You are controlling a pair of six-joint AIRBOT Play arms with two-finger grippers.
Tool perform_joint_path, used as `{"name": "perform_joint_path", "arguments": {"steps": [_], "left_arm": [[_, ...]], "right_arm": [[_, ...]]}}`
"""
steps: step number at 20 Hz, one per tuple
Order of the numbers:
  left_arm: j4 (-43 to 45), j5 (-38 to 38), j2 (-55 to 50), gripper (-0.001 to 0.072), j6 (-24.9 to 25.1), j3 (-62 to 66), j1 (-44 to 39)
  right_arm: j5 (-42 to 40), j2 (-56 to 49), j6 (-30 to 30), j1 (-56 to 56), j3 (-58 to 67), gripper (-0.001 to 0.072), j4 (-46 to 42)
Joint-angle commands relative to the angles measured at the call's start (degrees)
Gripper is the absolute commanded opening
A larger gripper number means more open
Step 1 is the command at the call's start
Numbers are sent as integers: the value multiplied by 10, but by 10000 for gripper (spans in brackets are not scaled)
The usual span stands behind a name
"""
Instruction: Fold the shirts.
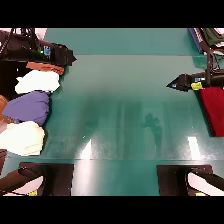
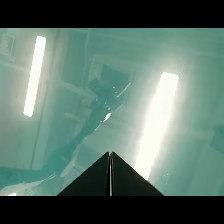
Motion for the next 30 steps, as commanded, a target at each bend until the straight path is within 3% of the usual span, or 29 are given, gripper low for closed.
{"name": "perform_joint_path", "arguments": {"steps": [1, 10, 16, 18, 21, 26, 30], "left_arm": [[0, 0, 0, 23, 0, 0, 0], [0, 1, 0, 23, 0, 0, 0], [-3, 72, -2, 26, 8, 0, 0], [81, 112, -8, 549, 4, 0, 0], [253, 130, -51, 579, -67, 1, 30], [247, 165, -186, 580, -80, 2, 175], [206, 186, -303, 580, -72, 42, 230]], "right_arm": [[0, 0, 0, 1, 1, 17, 0], [0, 0, 0, 1, 1, 18, 0], [1, 0, 0, 1, 1, 17, 0], [1, 0, 0, 1, 1, 17, 0], [4, 0, 0, 1, 1, 18, 0], [14, 0, 0, 1, 1, 17, 0], [15, 0, 0, 1, 0, 17, 0]]}}
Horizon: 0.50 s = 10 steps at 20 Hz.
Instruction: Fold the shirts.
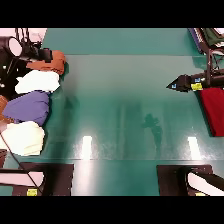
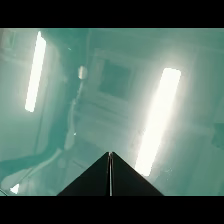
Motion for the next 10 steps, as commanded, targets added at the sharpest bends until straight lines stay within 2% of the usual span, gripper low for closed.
{"name": "perform_joint_path", "arguments": {"steps": [1, 6, 10], "left_arm": [[-16, 21, -102, 580, 4, 43, 47], [-11, 19, -196, 580, 12, 132, 48], [-11, 30, -237, 579, 12, 137, 50]], "right_arm": [[5, 0, 0, 1, 0, 17, 0], [9, 0, 0, 1, -9, 17, 1], [10, 0, 1, 1, -38, 18, 6]]}}
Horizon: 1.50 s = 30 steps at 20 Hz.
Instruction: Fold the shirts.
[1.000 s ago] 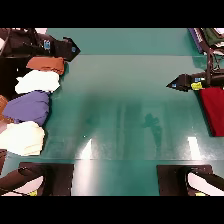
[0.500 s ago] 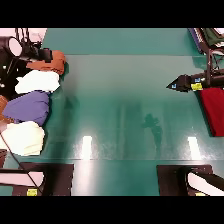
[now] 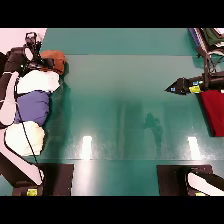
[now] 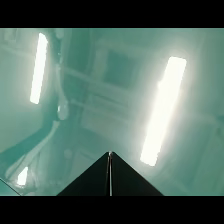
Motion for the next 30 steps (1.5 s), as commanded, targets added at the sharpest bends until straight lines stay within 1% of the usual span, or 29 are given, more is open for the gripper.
{"name": "perform_joint_path", "arguments": {"steps": [1, 3, 4, 6, 7, 8, 11, 15, 17, 19, 23, 26, 28, 30], "left_arm": [[1, 17, -42, 579, 2, 14, 3], [-1, 45, -48, 579, 1, 15, 3], [-1, 63, -48, 548, 1, 15, 3], [-1, 79, -48, 229, 1, 23, 3], [-1, 83, -47, 106, 1, 25, 3], [-4, 81, -46, 23, 1, 25, 2], [-16, 33, -38, 22, 1, 64, 2], [-23, 36, 36, 21, 2, 136, -3], [-25, 60, 100, 21, 3, 144, -17], [-25, 78, 174, 21, 29, 144, -41], [-23, 72, 320, 21, 63, 144, -116], [-19, 21, 406, 20, 74, 144, -192], [0, -48, 434, 20, 70, 144, -251], [6, -128, 441, 19, 43, 129, -313]], "right_arm": [[2, 0, 0, 0, -14, 18, 3], [2, 0, 0, 0, -14, 17, 3], [3, 0, 0, 0, -14, 18, 3], [6, 0, 0, 0, -14, 17, 15], [5, 0, 0, 0, -14, 18, 24], [5, 0, 0, 0, -14, 18, 32], [6, 0, 0, 0, -14, 17, 32], [-12, 6, 0, 0, -13, 17, 31], [-55, 25, 0, 0, -13, 17, 31], [-116, 52, 0, 0, -13, 17, 31], [-209, 115, -1, -2, -13, 17, 26], [-236, 157, -1, -2, -13, 17, 24], [-238, 177, -1, -9, -12, 17, 26], [-205, 184, -1, -31, 14, 17, 25]]}}
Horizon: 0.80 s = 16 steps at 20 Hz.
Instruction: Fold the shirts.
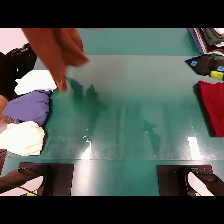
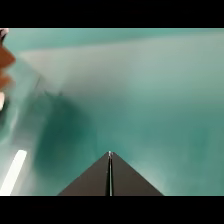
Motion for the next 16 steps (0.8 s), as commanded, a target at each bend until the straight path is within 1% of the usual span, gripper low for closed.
{"name": "perform_joint_path", "arguments": {"steps": [1, 3, 5, 6, 8, 10, 11, 12, 13, 14, 16], "left_arm": [[14, -130, 35, 20, -28, -34, -113], [13, -142, 35, 20, -66, -115, -183], [10, -112, 31, 21, -101, -219, -252], [-6, -91, 26, 21, -117, -270, -282], [-77, -49, 10, 22, -124, -362, -335], [-145, -32, -13, 25, -107, -417, -373], [-160, -38, -25, 199, -92, -426, -384], [-160, -47, -33, 451, -90, -427, -387], [-149, -53, -33, 546, -89, -425, -381], [-133, -70, -31, 545, -89, -418, -367], [-94, -134, -21, 545, -85, -391, -311]], "right_arm": [[28, 22, 0, -31, 40, 17, 0], [56, 22, 0, -57, 79, 17, 0], [72, 22, 0, -76, 112, 17, -1], [82, 22, 0, -85, 127, 17, 0], [101, 22, 0, -97, 148, 17, 0], [111, 22, 0, -102, 156, 17, -1], [113, 22, 0, -102, 155, 17, -1], [115, 22, 0, -102, 155, 17, -1], [116, 22, 0, -101, 155, 17, 0], [116, 22, 0, -101, 155, 17, 0], [116, 22, 0, -101, 155, 17, -1]]}}
